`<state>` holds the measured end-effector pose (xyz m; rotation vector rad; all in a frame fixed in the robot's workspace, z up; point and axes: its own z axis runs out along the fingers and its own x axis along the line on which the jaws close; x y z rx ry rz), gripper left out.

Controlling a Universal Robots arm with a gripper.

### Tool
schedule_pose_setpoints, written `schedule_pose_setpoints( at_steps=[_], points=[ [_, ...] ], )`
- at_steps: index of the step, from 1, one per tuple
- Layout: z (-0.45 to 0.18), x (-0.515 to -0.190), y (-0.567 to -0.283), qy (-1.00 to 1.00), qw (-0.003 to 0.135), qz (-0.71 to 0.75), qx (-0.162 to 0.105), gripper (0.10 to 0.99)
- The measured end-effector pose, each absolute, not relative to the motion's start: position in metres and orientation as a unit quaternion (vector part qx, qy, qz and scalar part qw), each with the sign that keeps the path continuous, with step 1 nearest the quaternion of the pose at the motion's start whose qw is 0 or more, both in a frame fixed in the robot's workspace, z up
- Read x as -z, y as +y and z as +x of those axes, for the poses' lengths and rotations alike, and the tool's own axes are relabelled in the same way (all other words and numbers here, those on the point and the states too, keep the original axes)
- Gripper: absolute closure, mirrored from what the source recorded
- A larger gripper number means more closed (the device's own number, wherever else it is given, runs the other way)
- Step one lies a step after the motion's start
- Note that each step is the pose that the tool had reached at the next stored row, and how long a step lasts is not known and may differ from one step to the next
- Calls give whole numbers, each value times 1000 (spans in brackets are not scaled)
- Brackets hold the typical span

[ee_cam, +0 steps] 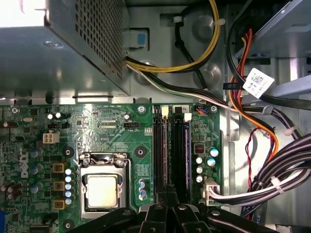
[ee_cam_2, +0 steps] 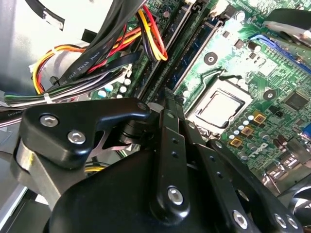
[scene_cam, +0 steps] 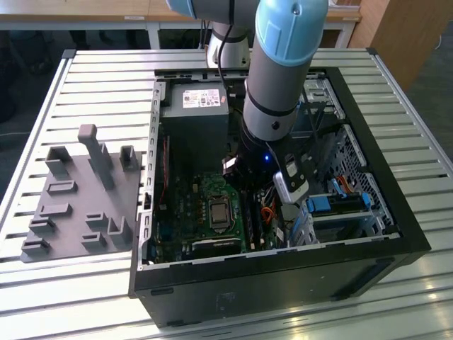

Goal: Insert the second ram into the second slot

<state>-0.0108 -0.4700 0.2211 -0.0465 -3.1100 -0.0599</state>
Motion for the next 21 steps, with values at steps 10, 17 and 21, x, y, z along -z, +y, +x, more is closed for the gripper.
schedule_pose_setpoints(
  at_steps=[10, 17, 21],
  points=[
    [-11, -215, -470, -1000, 15, -15, 19, 980],
    [-11, -241, -470, -1000, 15, -15, 19, 980],
    [-11, -249, -470, -1000, 15, -15, 19, 980]
  ],
)
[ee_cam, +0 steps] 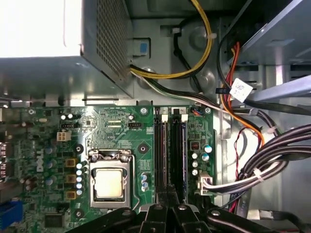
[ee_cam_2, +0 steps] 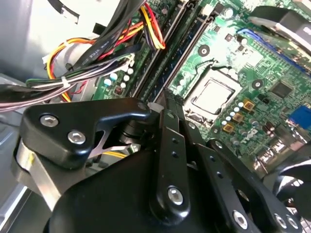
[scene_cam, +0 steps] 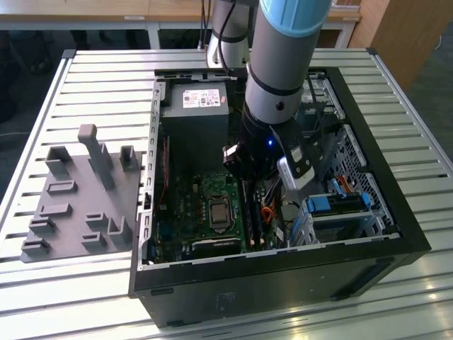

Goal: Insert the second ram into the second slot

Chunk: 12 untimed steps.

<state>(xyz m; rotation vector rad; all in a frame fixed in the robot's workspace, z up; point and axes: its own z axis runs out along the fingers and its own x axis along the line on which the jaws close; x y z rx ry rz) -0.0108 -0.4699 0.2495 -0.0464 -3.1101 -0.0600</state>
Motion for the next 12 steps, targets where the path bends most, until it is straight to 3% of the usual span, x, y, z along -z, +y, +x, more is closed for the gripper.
schedule_pose_setpoints(
  at_steps=[12],
  points=[
    [-11, -266, -470, -1000, 16, -15, 19, 980]
  ],
)
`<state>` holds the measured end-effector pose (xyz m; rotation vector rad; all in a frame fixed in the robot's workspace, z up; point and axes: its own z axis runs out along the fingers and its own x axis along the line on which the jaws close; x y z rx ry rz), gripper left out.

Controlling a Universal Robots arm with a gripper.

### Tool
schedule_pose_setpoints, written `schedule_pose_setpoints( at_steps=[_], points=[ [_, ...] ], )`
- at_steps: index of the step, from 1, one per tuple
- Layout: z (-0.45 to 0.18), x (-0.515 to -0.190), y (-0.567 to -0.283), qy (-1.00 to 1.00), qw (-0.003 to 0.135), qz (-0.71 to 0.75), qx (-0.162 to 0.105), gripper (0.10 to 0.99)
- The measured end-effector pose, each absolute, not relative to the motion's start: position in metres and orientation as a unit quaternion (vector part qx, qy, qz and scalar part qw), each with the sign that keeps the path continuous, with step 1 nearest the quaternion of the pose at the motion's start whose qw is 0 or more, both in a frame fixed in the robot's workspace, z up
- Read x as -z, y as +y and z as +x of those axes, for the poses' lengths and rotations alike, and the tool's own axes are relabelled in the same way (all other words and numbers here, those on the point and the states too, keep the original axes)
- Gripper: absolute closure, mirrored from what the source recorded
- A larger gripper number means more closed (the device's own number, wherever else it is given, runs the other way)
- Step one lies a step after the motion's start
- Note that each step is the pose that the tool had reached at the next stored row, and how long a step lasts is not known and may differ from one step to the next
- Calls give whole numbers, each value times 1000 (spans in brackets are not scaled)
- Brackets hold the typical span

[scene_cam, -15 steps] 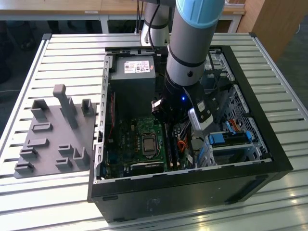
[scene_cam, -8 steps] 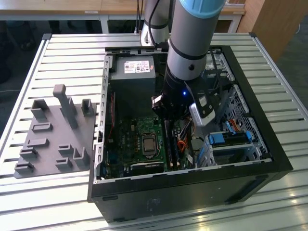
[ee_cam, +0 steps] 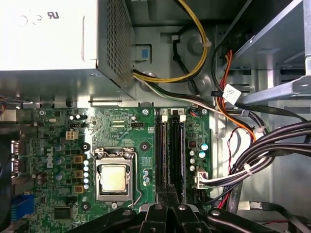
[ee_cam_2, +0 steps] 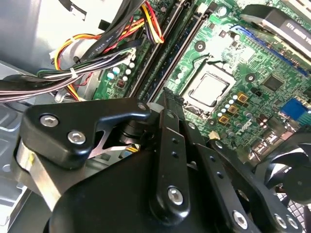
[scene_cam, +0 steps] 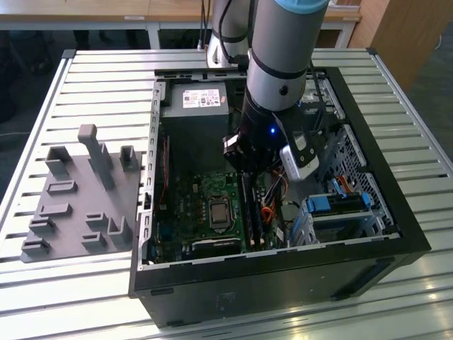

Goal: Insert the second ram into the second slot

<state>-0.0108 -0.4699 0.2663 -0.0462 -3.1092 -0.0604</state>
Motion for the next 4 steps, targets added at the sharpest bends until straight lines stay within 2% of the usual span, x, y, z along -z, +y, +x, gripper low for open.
schedule_pose_setpoints(
  at_steps=[4],
  points=[
    [-11, -267, -470, -1000, 16, -15, 19, 980]
  ],
)
